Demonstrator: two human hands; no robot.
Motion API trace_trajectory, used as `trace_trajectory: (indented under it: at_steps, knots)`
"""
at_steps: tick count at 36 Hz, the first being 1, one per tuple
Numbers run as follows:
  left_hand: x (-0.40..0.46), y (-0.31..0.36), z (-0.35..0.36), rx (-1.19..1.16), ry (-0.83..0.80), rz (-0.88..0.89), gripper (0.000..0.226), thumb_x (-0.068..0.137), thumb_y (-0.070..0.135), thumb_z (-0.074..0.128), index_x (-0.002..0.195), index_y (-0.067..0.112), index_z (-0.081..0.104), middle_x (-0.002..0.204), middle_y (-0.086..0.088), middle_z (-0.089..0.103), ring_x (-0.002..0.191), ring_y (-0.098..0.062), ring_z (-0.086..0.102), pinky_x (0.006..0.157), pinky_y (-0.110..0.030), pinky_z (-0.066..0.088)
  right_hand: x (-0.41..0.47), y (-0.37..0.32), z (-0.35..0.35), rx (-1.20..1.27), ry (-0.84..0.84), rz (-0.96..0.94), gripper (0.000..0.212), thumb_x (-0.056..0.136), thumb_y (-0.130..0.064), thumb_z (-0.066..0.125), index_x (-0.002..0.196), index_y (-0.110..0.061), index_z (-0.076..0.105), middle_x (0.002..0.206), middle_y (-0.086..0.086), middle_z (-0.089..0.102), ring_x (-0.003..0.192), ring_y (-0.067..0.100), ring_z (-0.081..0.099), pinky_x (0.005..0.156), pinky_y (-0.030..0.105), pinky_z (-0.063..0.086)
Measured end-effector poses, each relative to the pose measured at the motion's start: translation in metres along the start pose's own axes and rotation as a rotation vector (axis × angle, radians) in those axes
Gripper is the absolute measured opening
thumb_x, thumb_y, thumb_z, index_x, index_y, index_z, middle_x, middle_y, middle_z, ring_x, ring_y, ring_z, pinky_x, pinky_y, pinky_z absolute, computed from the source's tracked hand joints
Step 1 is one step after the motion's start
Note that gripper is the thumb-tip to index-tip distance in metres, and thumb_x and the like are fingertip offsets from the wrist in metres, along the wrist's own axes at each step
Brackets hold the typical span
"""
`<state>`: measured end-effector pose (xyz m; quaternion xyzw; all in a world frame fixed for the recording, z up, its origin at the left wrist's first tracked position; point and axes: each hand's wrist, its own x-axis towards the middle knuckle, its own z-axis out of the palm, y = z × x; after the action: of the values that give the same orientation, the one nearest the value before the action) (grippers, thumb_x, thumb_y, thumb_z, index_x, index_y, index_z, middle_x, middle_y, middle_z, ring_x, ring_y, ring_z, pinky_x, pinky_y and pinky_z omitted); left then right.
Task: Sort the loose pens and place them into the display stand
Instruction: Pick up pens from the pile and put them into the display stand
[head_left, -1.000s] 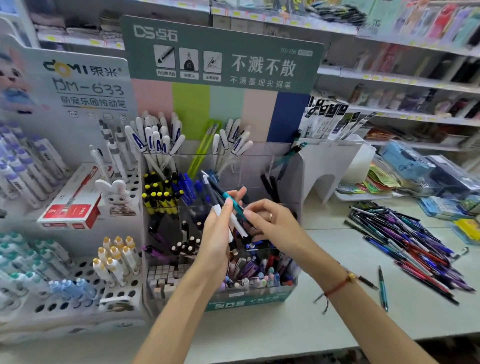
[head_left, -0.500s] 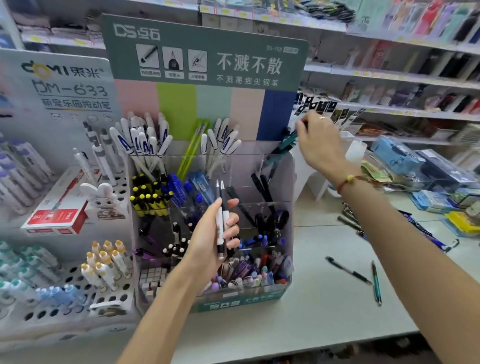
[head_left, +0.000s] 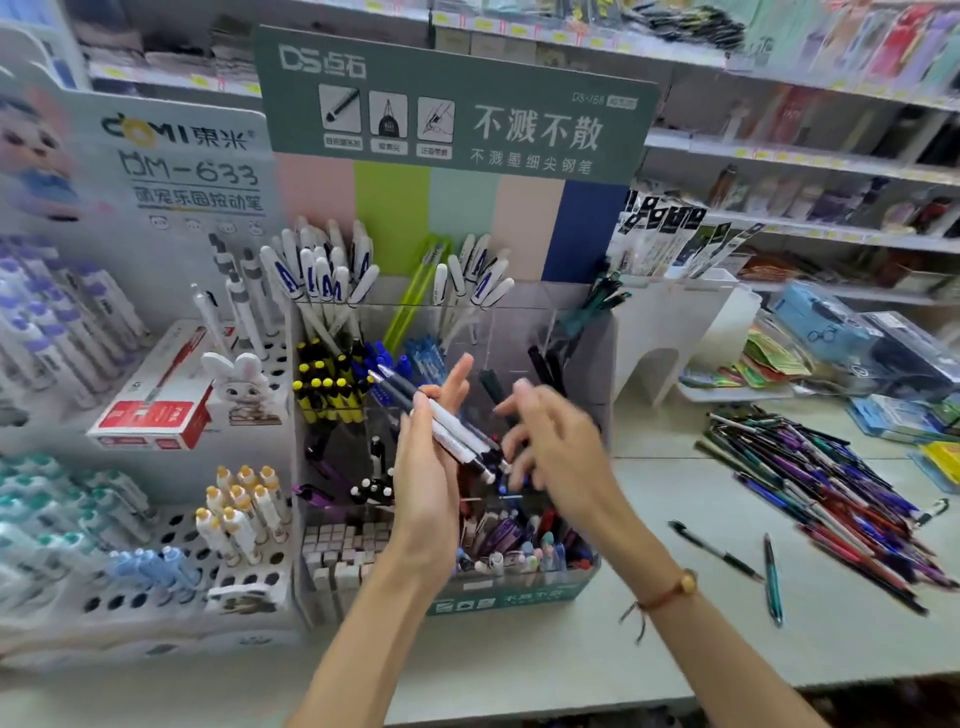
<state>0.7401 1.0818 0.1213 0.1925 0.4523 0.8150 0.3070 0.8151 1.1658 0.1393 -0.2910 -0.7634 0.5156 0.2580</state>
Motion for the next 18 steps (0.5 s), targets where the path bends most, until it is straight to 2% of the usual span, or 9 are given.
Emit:
trace_trajectory:
  at_steps: [2, 4, 5, 7, 8, 10, 12, 16, 18]
  knots:
    - [-0.001, 0.004, 0.008, 0.006, 0.004, 0.048, 0.041, 0.105, 0.031, 0.019, 0.110, 0.032, 0.061, 0.134, 0.012, 0.055, 0.112, 0.010, 0.054, 0.098, -0.020, 0.045, -0.008, -0.001, 0.009, 0.132, -0.109, 0.071, 0.034, 0.095, -0.046, 0.044, 0.097, -0.016, 0.061, 0.066, -0.003, 0.060, 0.050, 0.017, 0.056, 0.045, 0.020, 0.038]
    - [0.004, 0.004, 0.010, -0.013, 0.021, 0.054, 0.038, 0.105, 0.031, 0.020, 0.111, 0.036, 0.057, 0.133, 0.013, 0.051, 0.091, 0.017, 0.060, 0.066, -0.010, 0.051, -0.009, -0.007, 0.013, 0.245, -0.123, 0.091, 0.021, 0.096, -0.033, 0.052, 0.103, -0.015, 0.060, 0.067, -0.005, 0.064, 0.049, 0.015, 0.055, 0.044, 0.021, 0.040]
    - [0.008, 0.004, 0.009, -0.022, 0.020, 0.043, 0.035, 0.105, 0.033, 0.021, 0.113, 0.035, 0.055, 0.133, 0.014, 0.051, 0.094, 0.014, 0.060, 0.065, -0.013, 0.053, -0.009, -0.010, 0.015, 0.301, -0.102, 0.097, 0.016, 0.095, -0.027, 0.056, 0.104, -0.014, 0.060, 0.066, -0.006, 0.064, 0.049, 0.013, 0.055, 0.044, 0.020, 0.041]
    - [0.012, 0.002, 0.007, -0.002, 0.006, 0.023, 0.034, 0.104, 0.038, 0.026, 0.123, 0.029, 0.054, 0.137, 0.013, 0.052, 0.119, -0.001, 0.053, 0.094, -0.030, 0.050, -0.009, -0.013, 0.015, 0.427, -0.028, 0.125, 0.014, 0.091, -0.017, 0.063, 0.103, -0.012, 0.062, 0.065, -0.004, 0.063, 0.051, 0.010, 0.055, 0.047, 0.018, 0.044]
    - [0.011, 0.003, 0.006, 0.022, 0.018, 0.016, 0.035, 0.103, 0.038, 0.030, 0.124, 0.025, 0.054, 0.134, 0.012, 0.056, 0.123, -0.006, 0.051, 0.103, -0.031, 0.044, -0.008, -0.014, 0.015, 0.515, 0.014, 0.146, 0.014, 0.089, -0.015, 0.064, 0.103, -0.010, 0.063, 0.066, -0.002, 0.063, 0.053, 0.009, 0.056, 0.050, 0.016, 0.046]
    - [0.008, 0.003, 0.004, 0.058, 0.024, -0.003, 0.033, 0.100, 0.034, 0.040, 0.121, 0.019, 0.060, 0.120, 0.008, 0.066, 0.114, -0.005, 0.057, 0.090, -0.015, 0.046, -0.005, -0.015, 0.013, 0.730, 0.066, 0.197, 0.015, 0.089, -0.017, 0.064, 0.101, -0.008, 0.064, 0.069, -0.002, 0.065, 0.059, 0.006, 0.059, 0.056, 0.014, 0.050]
    - [0.003, 0.001, 0.002, 0.069, -0.008, -0.043, 0.029, 0.096, 0.032, 0.050, 0.118, 0.021, 0.065, 0.105, 0.009, 0.071, 0.100, 0.001, 0.063, 0.076, -0.008, 0.046, -0.003, -0.015, 0.012, 0.892, 0.055, 0.233, 0.016, 0.090, -0.021, 0.062, 0.101, -0.008, 0.064, 0.072, -0.003, 0.066, 0.062, 0.005, 0.060, 0.060, 0.013, 0.051]
    - [-0.004, 0.000, -0.002, 0.170, -0.039, -0.122, 0.029, 0.084, 0.040, 0.060, 0.106, 0.024, 0.071, 0.100, 0.006, 0.074, 0.102, -0.001, 0.064, 0.097, -0.023, 0.043, -0.005, -0.010, 0.020, 0.726, 0.022, 0.197, 0.026, 0.097, -0.027, 0.052, 0.092, -0.009, 0.071, 0.077, 0.000, 0.069, 0.067, 0.005, 0.062, 0.064, 0.015, 0.051]
    - [-0.005, 0.001, -0.007, 0.213, -0.027, -0.147, 0.027, 0.087, 0.036, 0.061, 0.110, 0.024, 0.069, 0.098, 0.009, 0.074, 0.100, 0.001, 0.064, 0.097, -0.021, 0.046, -0.005, -0.007, 0.023, 0.619, 0.092, 0.164, 0.028, 0.098, -0.026, 0.050, 0.087, -0.011, 0.070, 0.074, 0.003, 0.070, 0.064, 0.006, 0.063, 0.062, 0.016, 0.052]
